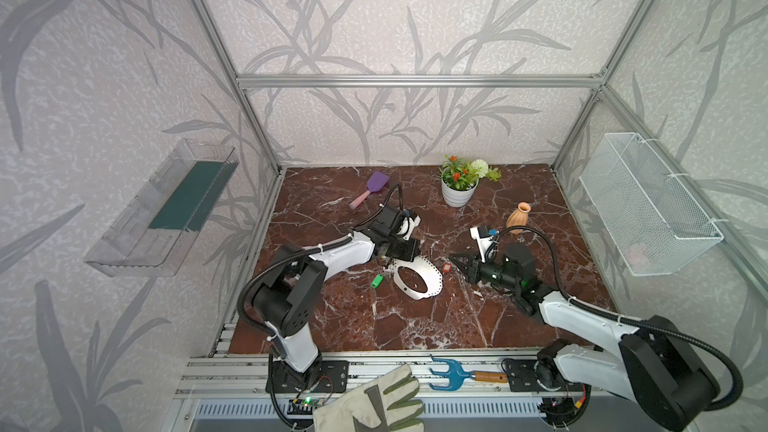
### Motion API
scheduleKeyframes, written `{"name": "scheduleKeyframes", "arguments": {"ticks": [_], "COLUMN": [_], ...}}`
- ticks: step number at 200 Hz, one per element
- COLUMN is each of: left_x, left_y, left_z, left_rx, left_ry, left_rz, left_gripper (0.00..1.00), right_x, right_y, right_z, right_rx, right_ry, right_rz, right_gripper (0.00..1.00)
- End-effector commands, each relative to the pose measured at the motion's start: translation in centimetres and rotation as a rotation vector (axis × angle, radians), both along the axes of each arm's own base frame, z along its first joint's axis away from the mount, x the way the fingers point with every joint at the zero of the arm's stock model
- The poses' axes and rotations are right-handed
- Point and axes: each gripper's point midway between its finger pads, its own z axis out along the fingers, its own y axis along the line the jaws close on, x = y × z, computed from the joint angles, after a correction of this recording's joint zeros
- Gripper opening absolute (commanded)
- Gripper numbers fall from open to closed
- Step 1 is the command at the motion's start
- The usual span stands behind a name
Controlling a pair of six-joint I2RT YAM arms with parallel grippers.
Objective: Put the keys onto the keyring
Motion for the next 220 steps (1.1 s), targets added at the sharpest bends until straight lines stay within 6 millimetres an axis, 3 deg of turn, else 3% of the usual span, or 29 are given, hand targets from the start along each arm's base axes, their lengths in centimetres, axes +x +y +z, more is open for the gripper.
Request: {"name": "scheduleKeyframes", "arguments": {"ticks": [1,36,73,139,171,220], "left_x": [-0.5,-3.1,-4.9,-8.6,-10.3,-12.4], "left_y": [-1.4,-2.8,-2.9,-2.2,-2.0,-2.3], "left_z": [4.2,7.9,11.3,16.0,17.9,19.8], "left_rx": [-0.058,-0.078,-0.171,-0.249,-0.269,-0.238], "left_ry": [-0.141,-0.353,-0.584,-0.864,-0.950,-1.058], "left_rz": [-0.023,-0.109,-0.134,-0.177,-0.208,-0.272], "left_gripper": [0.00,0.00,0.00,0.00,0.00,0.00], "right_x": [-0.2,-1.8,-4.3,-7.2,-7.9,-8.1], "right_y": [-0.3,-1.7,-2.0,-1.0,0.3,1.5], "right_z": [4.1,7.3,9.8,11.2,11.3,13.7], "right_rx": [0.025,0.016,0.021,0.043,0.019,-0.021], "right_ry": [-0.073,-0.107,-0.103,-0.056,-0.052,-0.120], "right_rz": [-0.007,-0.034,0.024,0.147,0.204,0.243], "right_gripper": [0.00,0.00,0.00,0.00,0.00,0.00]}}
